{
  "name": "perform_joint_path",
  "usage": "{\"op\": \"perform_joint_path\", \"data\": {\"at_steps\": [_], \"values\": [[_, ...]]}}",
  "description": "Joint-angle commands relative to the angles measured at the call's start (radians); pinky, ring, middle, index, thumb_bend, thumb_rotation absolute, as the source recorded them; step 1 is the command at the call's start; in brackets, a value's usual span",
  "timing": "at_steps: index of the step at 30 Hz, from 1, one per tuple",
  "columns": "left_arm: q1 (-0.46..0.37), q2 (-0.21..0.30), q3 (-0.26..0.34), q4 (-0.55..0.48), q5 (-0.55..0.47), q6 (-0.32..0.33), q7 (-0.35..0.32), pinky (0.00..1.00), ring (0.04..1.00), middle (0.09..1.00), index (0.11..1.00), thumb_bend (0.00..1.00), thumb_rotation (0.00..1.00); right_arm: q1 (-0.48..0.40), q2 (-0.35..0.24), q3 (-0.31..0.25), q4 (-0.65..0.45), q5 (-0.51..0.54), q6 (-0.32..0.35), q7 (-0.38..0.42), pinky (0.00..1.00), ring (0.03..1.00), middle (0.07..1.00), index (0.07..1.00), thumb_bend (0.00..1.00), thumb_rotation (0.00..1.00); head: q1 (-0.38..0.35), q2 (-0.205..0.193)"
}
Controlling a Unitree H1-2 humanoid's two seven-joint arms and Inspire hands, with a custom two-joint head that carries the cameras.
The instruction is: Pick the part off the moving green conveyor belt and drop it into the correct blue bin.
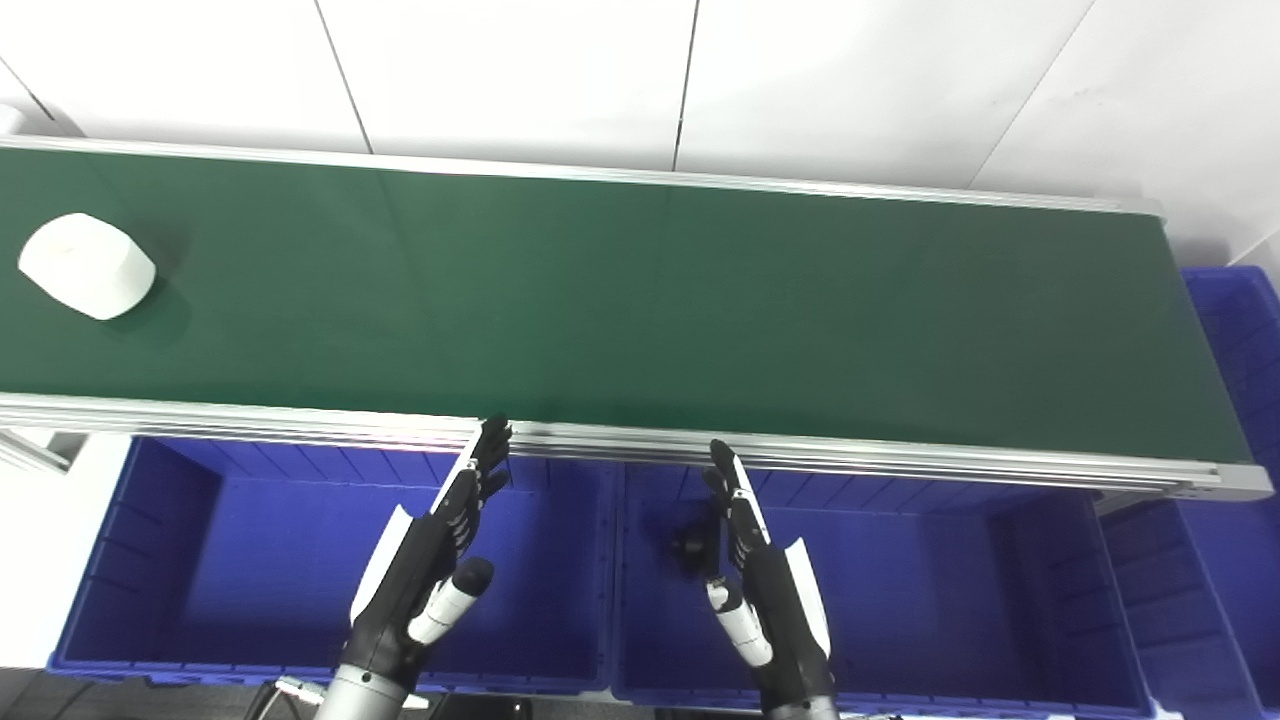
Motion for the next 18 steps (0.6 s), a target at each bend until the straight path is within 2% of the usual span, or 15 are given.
{"op": "perform_joint_path", "data": {"at_steps": [1, 10, 13, 18], "values": [[0.014, 0.003, -0.007, -0.031, 0.008, -0.039, 0.003, 0.96, 0.996, 1.000, 0.987, 0.94, 0.95, 0.013, 0.039, 0.018, -0.029, -0.004, -0.036, 0.007, 0.97, 0.973, 1.000, 1.000, 0.90, 1.00, 0.000, 0.001], [0.048, 0.012, -0.017, -0.052, -0.006, -0.036, -0.002, 0.97, 1.000, 0.997, 0.992, 0.94, 0.95, 0.020, 0.036, 0.016, -0.034, -0.006, -0.024, 0.014, 0.97, 0.970, 1.000, 1.000, 0.89, 1.00, 0.005, 0.002], [0.074, 0.016, -0.017, -0.071, -0.025, -0.016, -0.005, 0.97, 0.997, 0.988, 0.992, 0.99, 0.94, 0.019, 0.035, 0.015, -0.031, -0.001, -0.024, 0.018, 0.97, 0.972, 1.000, 1.000, 0.89, 1.00, 0.011, -0.002], [0.094, 0.009, -0.008, -0.104, -0.046, 0.040, 0.002, 0.95, 0.994, 0.989, 1.000, 1.00, 0.93, 0.016, 0.032, 0.013, -0.033, 0.003, -0.023, 0.029, 0.97, 0.974, 1.000, 1.000, 0.87, 1.00, 0.017, -0.006]]}}
